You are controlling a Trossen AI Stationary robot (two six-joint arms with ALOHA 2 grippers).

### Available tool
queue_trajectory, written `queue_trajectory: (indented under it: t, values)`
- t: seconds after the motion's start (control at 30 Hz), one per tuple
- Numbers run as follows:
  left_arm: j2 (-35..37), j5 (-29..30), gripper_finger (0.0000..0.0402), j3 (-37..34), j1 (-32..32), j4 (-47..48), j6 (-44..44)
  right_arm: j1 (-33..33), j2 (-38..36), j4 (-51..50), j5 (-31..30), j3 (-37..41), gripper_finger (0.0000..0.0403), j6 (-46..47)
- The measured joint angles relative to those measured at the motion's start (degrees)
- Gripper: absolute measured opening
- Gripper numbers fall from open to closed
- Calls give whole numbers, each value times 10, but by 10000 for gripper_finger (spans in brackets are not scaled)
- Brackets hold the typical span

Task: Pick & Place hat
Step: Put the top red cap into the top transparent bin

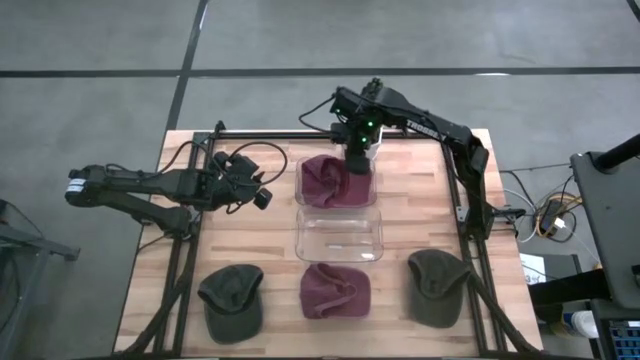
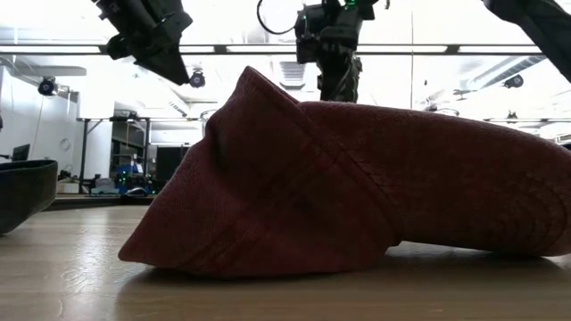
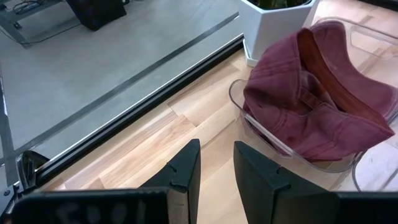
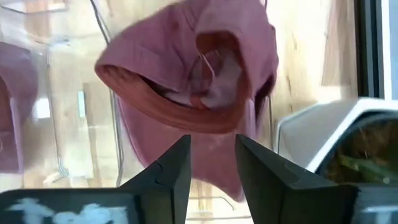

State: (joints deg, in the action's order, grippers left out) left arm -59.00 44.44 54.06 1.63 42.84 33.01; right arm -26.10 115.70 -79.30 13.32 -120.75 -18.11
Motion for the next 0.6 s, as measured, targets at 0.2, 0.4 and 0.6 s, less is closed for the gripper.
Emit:
queue_trajectory:
  t: [0.2,0.4,0.6]
  values:
    - [0,0,90,0,0,-8,-1,42,-2,63,-10,9,84,-3]
    - [0,0,90,0,0,-8,-1,68,-1,189,-124,33,41,-3]
    - [0,0,90,0,0,-8,-1,62,-1,243,-134,60,11,8]
